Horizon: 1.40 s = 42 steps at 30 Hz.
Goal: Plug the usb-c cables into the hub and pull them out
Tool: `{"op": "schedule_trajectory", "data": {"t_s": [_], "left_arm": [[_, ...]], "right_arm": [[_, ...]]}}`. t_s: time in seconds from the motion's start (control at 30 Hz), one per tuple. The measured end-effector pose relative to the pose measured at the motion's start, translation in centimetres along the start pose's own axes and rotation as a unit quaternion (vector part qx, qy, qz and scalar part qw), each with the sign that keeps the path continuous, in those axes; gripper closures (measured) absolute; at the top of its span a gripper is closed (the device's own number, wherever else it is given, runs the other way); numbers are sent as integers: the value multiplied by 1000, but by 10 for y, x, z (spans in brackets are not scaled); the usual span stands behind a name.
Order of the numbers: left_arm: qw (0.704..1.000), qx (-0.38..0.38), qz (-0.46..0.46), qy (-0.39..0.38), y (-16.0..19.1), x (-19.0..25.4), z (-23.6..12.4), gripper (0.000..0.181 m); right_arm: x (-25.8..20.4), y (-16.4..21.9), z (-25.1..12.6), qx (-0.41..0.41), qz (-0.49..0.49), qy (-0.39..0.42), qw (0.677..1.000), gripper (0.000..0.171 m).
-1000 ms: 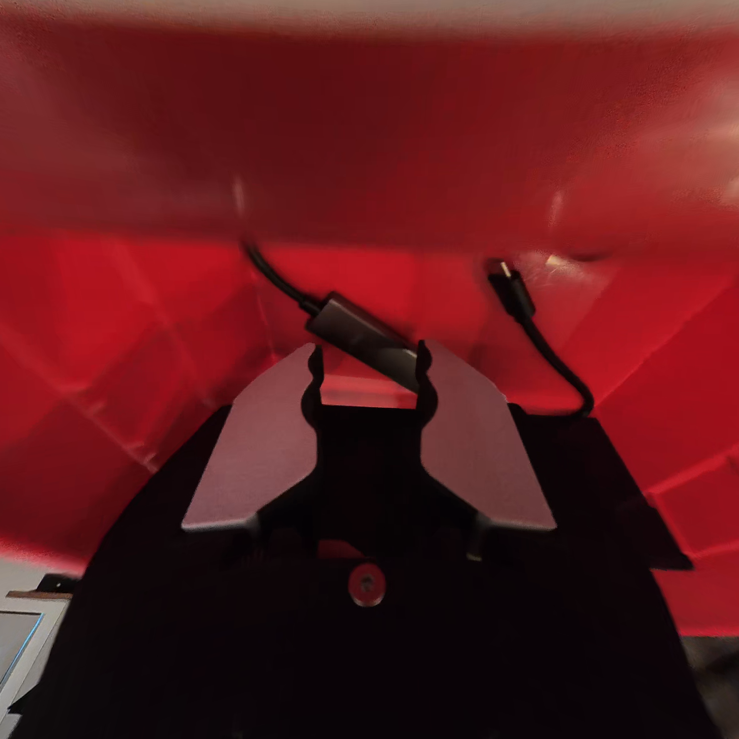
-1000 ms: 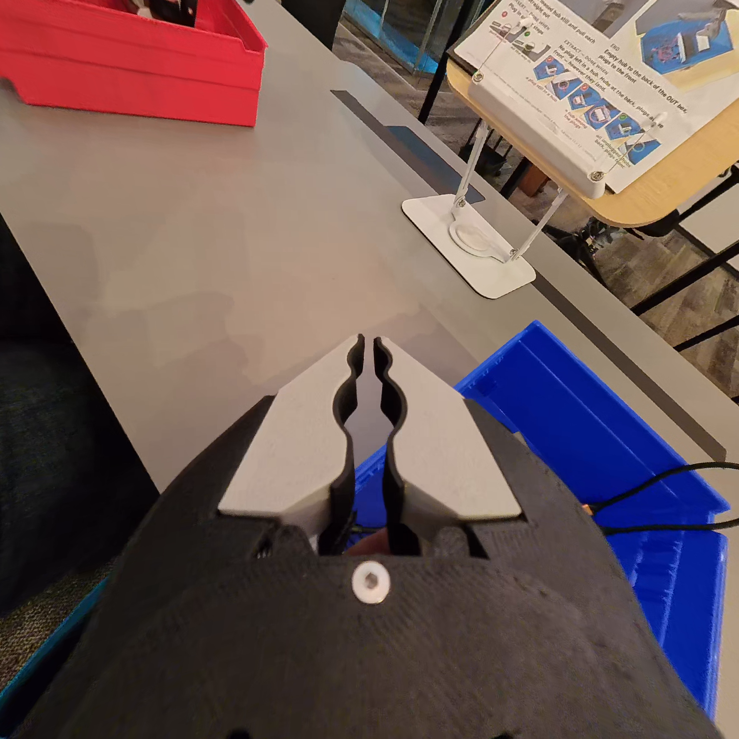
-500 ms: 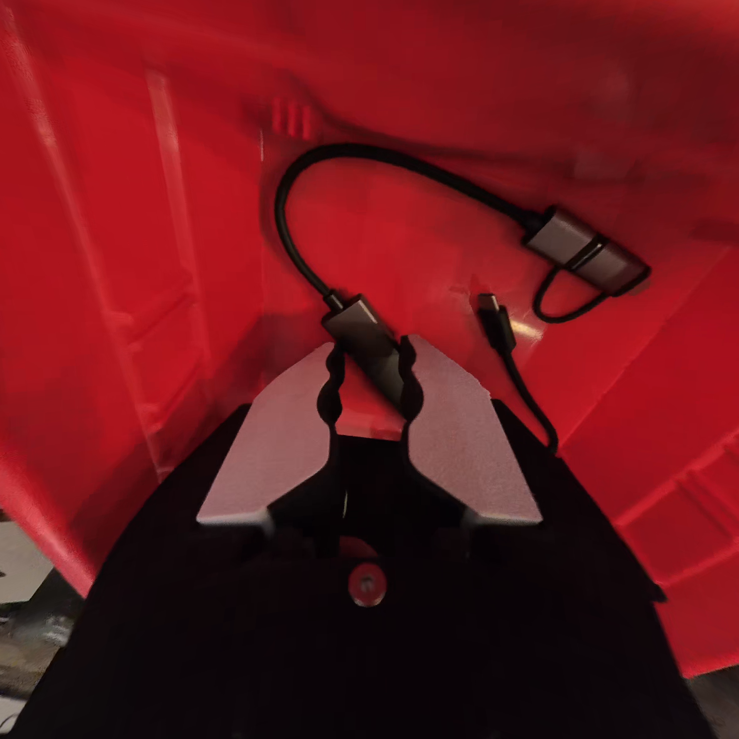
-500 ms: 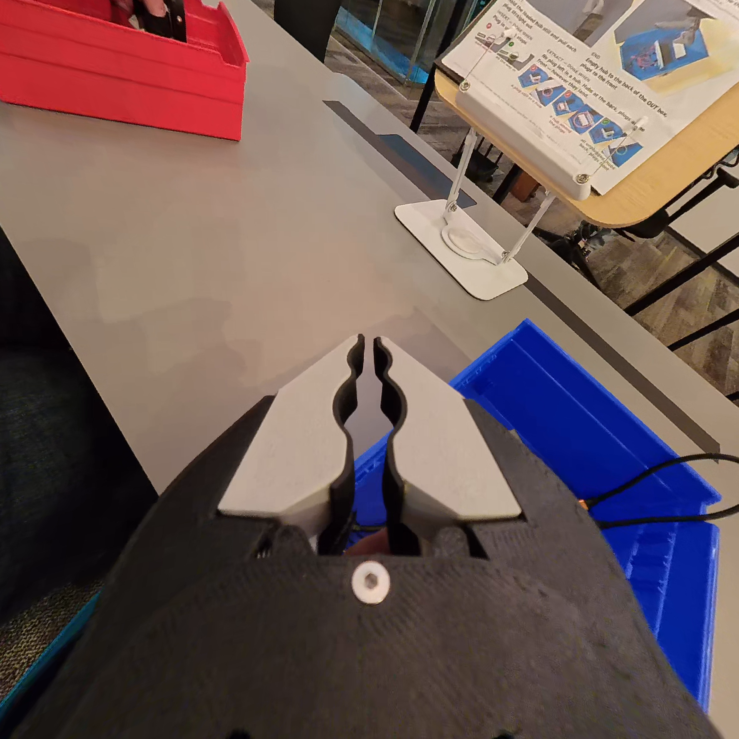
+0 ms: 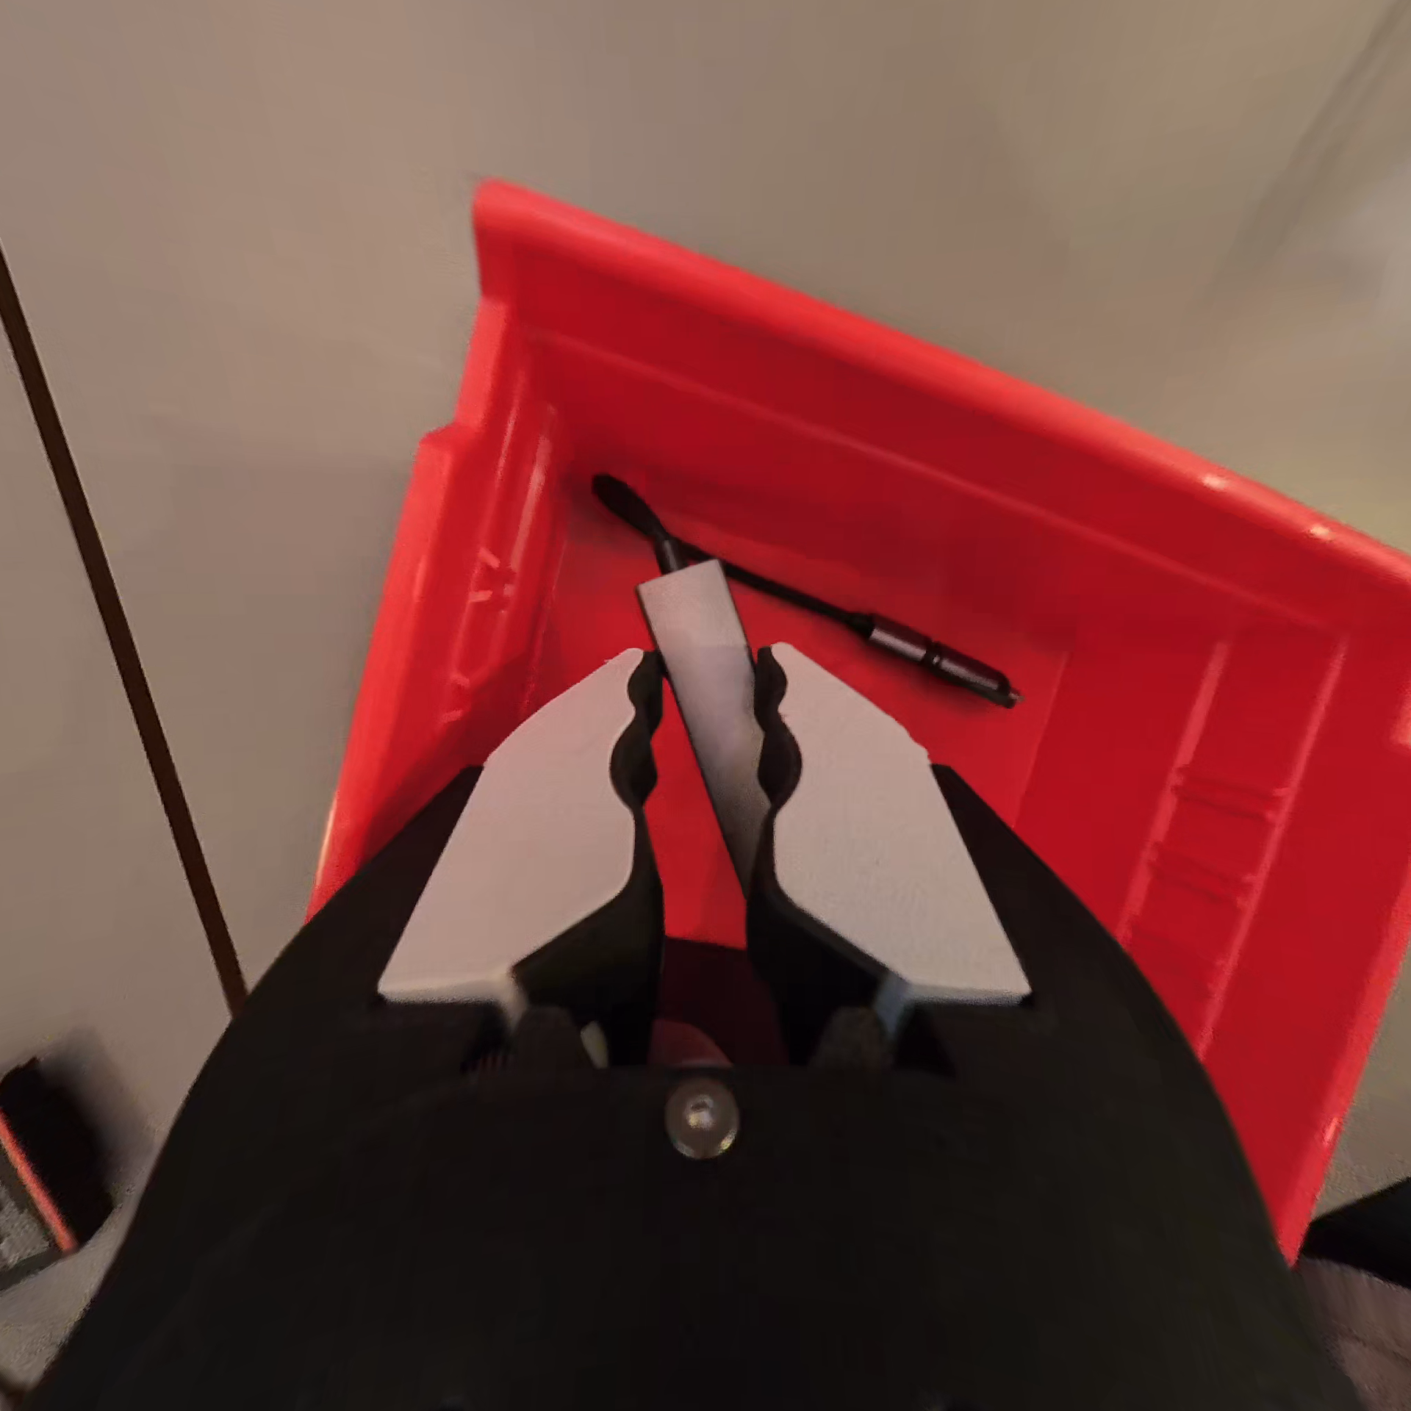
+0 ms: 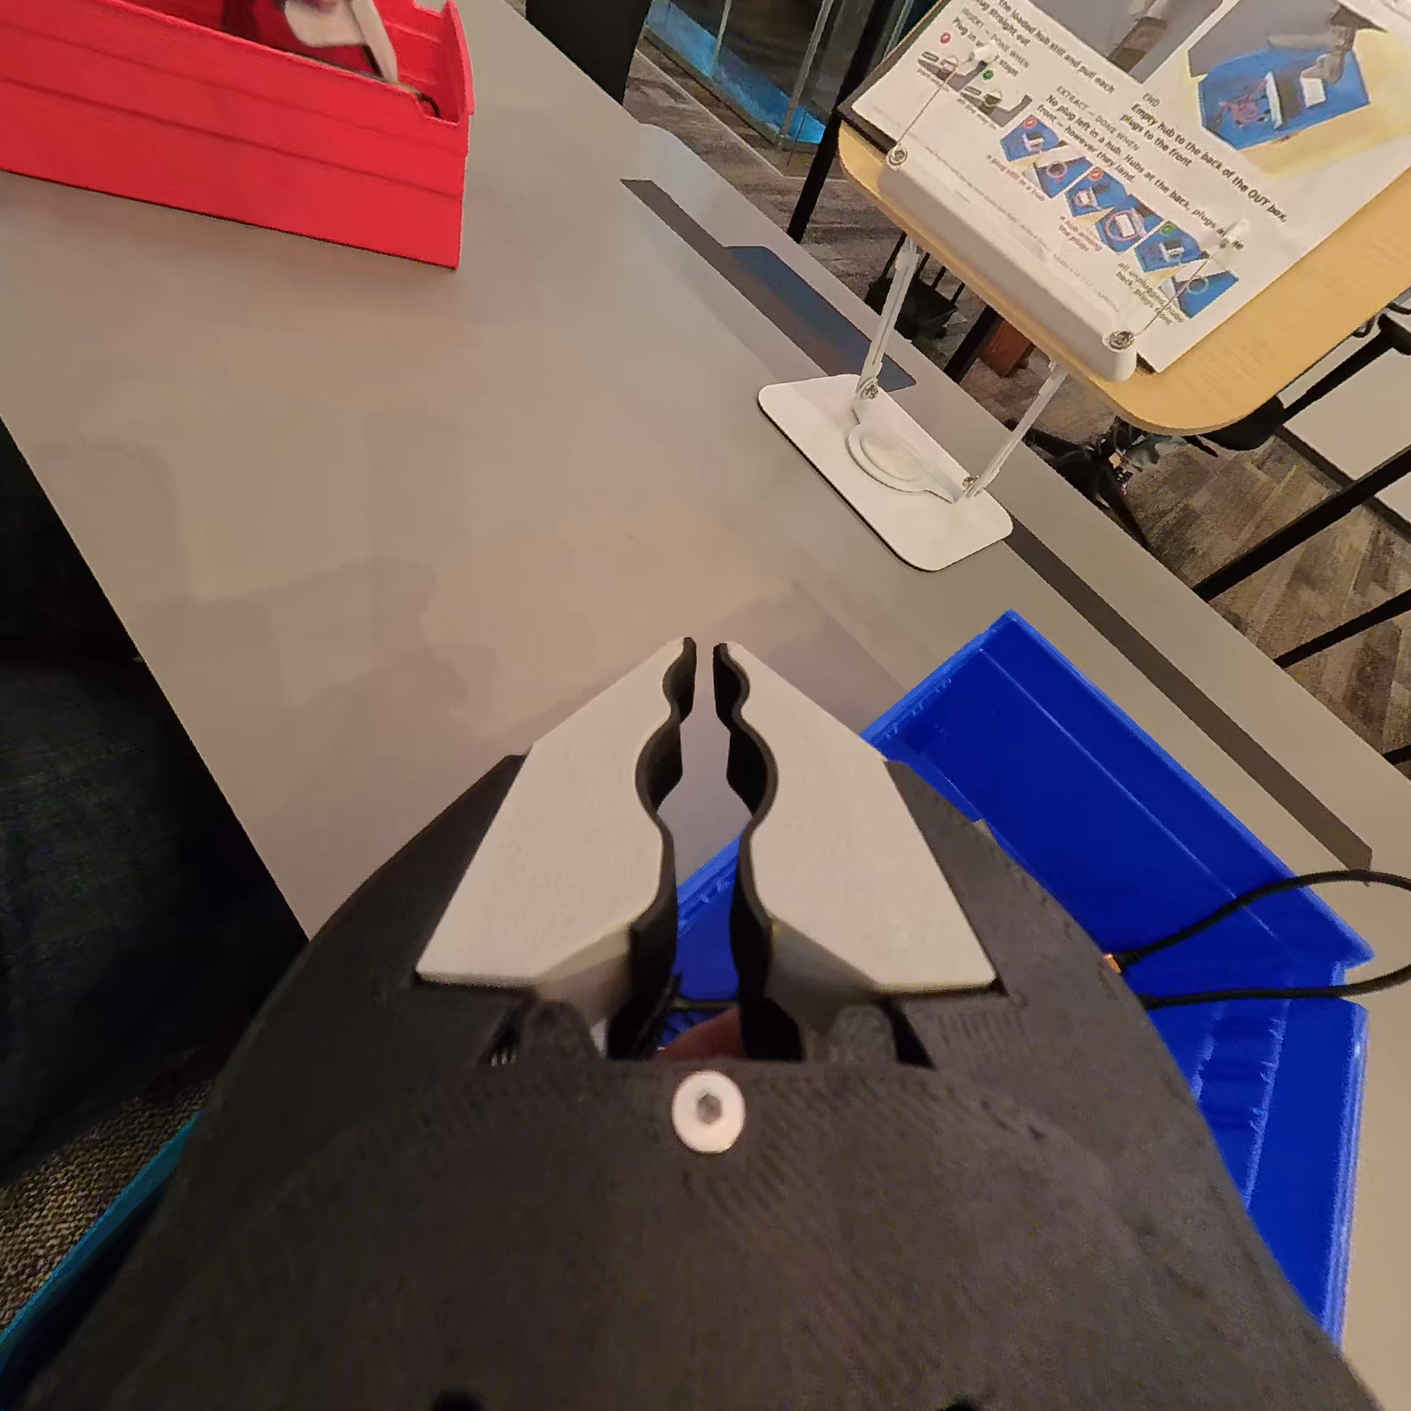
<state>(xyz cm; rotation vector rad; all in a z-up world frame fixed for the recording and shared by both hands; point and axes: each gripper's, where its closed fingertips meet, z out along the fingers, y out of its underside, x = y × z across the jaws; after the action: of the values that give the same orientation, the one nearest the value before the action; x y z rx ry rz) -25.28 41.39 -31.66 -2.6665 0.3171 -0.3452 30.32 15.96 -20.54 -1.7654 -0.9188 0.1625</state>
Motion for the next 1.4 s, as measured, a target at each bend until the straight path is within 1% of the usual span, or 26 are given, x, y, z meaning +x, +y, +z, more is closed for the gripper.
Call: {"op": "schedule_trajectory", "data": {"t_s": [0.07,0.13,0.4,0.53,0.67,1.03,1.13,1.23,1.33,1.4], "left_arm": [[999,36,6,14,-7,5,-5,158],[999,51,10,11,-9,7,-8,159],[991,124,41,40,-17,21,-30,159],[987,149,50,36,-22,23,-43,159],[981,178,71,28,-29,32,-62,159],[957,274,94,13,-48,50,-120,159],[947,299,112,15,-55,65,-141,160],[938,313,148,15,-61,90,-160,160],[930,317,184,31,-65,126,-175,160],[926,310,212,42,-64,153,-178,160]], "right_arm": [[-1,0,1,-2,-1,-2,1000,169],[-3,-1,3,-2,-2,-4,1000,169],[-7,-2,7,-5,-4,-9,1000,169],[-8,-4,8,-4,-6,-11,1000,169],[-9,-4,8,-6,-7,-13,1000,169],[-17,-9,12,-6,-14,-22,1000,169],[-19,-11,14,-7,-16,-26,1000,169],[-23,-13,18,-12,-23,-28,999,169],[-28,-16,22,-15,-29,-32,999,168],[-30,-17,24,-16,-32,-35,999,168]]}}
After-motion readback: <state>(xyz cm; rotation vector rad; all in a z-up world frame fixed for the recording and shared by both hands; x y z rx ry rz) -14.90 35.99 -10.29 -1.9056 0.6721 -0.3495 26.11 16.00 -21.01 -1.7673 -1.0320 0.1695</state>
